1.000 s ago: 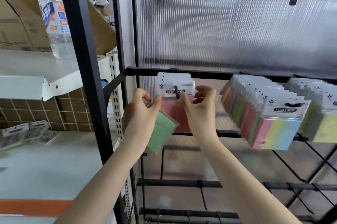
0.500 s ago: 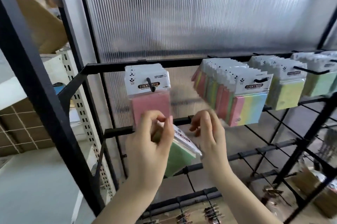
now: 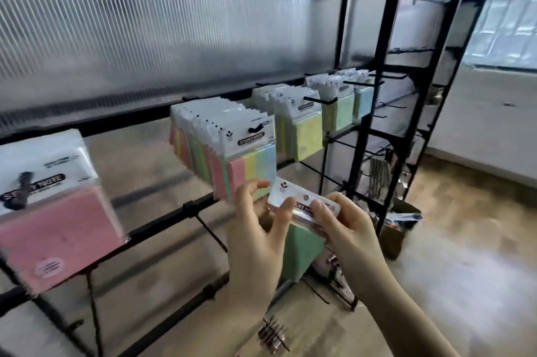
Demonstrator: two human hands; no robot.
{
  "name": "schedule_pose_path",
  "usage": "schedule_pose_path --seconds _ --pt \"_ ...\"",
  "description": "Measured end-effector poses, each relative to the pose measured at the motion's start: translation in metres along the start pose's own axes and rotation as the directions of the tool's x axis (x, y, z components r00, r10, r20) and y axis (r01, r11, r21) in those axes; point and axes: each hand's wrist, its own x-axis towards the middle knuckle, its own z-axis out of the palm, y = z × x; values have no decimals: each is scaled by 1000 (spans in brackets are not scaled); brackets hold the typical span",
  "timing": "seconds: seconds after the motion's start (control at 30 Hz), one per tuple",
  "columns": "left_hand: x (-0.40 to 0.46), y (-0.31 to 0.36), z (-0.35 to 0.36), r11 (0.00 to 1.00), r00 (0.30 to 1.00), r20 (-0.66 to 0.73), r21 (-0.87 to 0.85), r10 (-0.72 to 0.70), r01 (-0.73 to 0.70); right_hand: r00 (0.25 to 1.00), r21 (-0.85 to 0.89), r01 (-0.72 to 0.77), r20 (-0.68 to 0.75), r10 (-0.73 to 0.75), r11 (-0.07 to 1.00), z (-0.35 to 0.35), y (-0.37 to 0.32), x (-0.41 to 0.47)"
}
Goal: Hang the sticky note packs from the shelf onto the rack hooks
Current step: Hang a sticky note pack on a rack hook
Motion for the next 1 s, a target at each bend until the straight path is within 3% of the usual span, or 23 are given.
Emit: schedule_pose_path --seconds 0.27,0.47,0.7,1.0 --pt "35 2 101 991 977 191 -66 -99 113 973 -119 175 -131 -190 977 -86 -18 54" --pt "67 9 182 991 975 190 -36 -119 128 962 -146 218 -132 -238 965 -156 -28 103" --pt "106 23 238 994 993 42 -25 -107 108 965 -153 244 -57 -255 958 -205 -37 156" --pt "165 25 262 991 993 -91 102 -72 81 980 -105 198 -7 -200 975 -210 -42 218"
